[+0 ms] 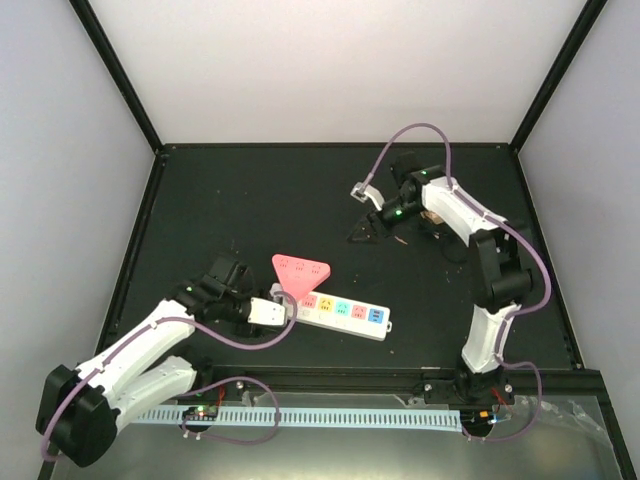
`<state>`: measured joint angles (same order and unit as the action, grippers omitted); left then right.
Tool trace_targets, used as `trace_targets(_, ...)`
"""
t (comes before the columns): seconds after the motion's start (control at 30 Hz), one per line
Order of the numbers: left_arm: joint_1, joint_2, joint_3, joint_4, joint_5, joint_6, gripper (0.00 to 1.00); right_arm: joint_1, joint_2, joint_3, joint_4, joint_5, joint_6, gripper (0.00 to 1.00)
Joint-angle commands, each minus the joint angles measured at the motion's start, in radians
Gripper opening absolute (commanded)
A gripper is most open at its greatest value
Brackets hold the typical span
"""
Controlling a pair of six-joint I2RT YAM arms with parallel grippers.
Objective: Pull the plug off the socket
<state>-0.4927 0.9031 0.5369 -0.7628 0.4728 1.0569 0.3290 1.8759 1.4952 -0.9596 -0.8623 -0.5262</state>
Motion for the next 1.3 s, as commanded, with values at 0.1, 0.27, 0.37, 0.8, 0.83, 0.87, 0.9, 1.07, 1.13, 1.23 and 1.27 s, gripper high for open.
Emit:
trace_targets(0.1,-0.05,-0.003,-0.034,0.172,-0.084,0.002,0.57,0.076,0.152,0.098,-0.027,-0.178,0.108,0.76)
trace_targets(0.27,-0.103,0.018,-0.058,0.226,-0.146,-0.005,0.51,0.092,0.253,0.122,-0.068,-0.306,0.151,0.73)
trace_targets(0.37,-0.124,0.023,-0.066,0.253,-0.171,-0.013,0.49,0.102,0.276,0.103,-0.056,-0.341,0.171,0.73)
trace_targets(0.8,-0.151,0.043,-0.087,0.269,-0.225,-0.011,0.38,0.151,0.313,-0.009,0.148,-0.263,0.331,0.74)
trace_targets(0.83,-0.151,0.046,-0.089,0.273,-0.227,-0.01,0.37,0.153,0.319,-0.006,0.149,-0.263,0.333,0.74)
trace_targets(0.87,-0.151,0.05,-0.089,0.279,-0.228,-0.009,0.37,0.156,0.326,-0.001,0.146,-0.268,0.335,0.74)
trace_targets(0.9,-0.152,0.056,-0.091,0.284,-0.229,-0.009,0.36,0.16,0.335,0.007,0.143,-0.275,0.336,0.74)
trace_targets(1.07,-0.165,0.083,-0.104,0.301,-0.268,0.006,0.31,0.184,0.38,0.026,0.12,-0.315,0.335,0.73)
trace_targets(1.13,-0.169,0.09,-0.106,0.304,-0.282,0.006,0.3,0.192,0.385,0.029,0.118,-0.323,0.332,0.73)
trace_targets(1.23,-0.177,0.097,-0.107,0.306,-0.295,0.005,0.29,0.197,0.391,0.035,0.117,-0.344,0.334,0.71)
trace_targets(1.27,-0.178,0.103,-0.107,0.306,-0.299,0.007,0.28,0.198,0.394,0.038,0.114,-0.352,0.334,0.7)
